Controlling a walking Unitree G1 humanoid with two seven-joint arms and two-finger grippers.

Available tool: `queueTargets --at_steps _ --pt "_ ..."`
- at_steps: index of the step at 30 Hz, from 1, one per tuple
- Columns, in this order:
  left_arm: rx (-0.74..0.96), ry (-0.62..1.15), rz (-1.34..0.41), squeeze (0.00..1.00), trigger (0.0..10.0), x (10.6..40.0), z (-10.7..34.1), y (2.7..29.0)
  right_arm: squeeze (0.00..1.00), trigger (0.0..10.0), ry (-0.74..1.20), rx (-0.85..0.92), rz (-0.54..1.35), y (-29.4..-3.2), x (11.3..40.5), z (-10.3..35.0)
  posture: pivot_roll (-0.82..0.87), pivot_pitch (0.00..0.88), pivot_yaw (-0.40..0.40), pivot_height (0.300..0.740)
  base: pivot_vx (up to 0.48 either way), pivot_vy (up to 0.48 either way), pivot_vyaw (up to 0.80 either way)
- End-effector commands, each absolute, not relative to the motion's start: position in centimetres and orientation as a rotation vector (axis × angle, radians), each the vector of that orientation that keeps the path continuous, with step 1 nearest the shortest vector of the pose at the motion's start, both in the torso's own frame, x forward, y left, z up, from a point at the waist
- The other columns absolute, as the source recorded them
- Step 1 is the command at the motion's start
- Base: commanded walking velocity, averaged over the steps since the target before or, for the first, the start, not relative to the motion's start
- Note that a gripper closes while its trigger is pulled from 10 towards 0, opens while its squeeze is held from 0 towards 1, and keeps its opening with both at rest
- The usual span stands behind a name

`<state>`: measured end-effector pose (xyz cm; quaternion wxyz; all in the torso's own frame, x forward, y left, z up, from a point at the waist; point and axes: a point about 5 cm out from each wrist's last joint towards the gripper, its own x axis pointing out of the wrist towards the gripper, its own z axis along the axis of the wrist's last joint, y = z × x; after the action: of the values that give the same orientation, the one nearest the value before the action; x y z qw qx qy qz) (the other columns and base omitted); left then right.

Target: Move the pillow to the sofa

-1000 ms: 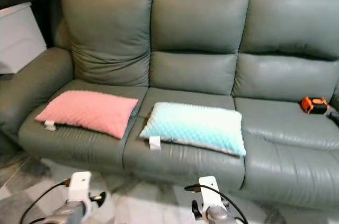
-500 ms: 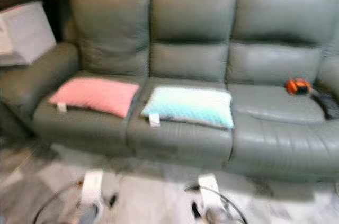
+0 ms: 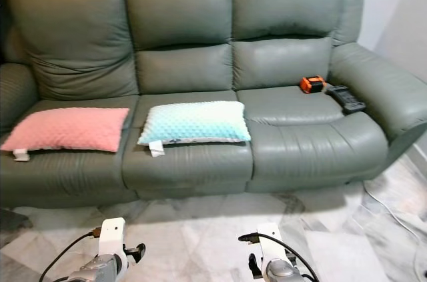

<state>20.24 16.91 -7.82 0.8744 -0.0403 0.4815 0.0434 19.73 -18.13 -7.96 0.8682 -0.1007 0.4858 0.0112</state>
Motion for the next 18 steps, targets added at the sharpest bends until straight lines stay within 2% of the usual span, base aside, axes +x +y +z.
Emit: queueTargets --at_steps 1,18 --pt "-0.066 1.007 0.099 0.00 10.0 20.27 -7.77 17.39 0.00 10.0 1.022 -0.218 0.035 -17.76 19.75 -7.99 -0.11 0.000 0.040 0.740 0.000 0.000 -0.74" --pt "-0.107 1.015 0.103 0.00 10.0 20.19 -7.83 17.21 0.00 10.0 1.017 -0.228 0.043 -17.86 19.84 -7.93 -0.11 0.000 0.036 0.740 0.000 0.000 -0.74"
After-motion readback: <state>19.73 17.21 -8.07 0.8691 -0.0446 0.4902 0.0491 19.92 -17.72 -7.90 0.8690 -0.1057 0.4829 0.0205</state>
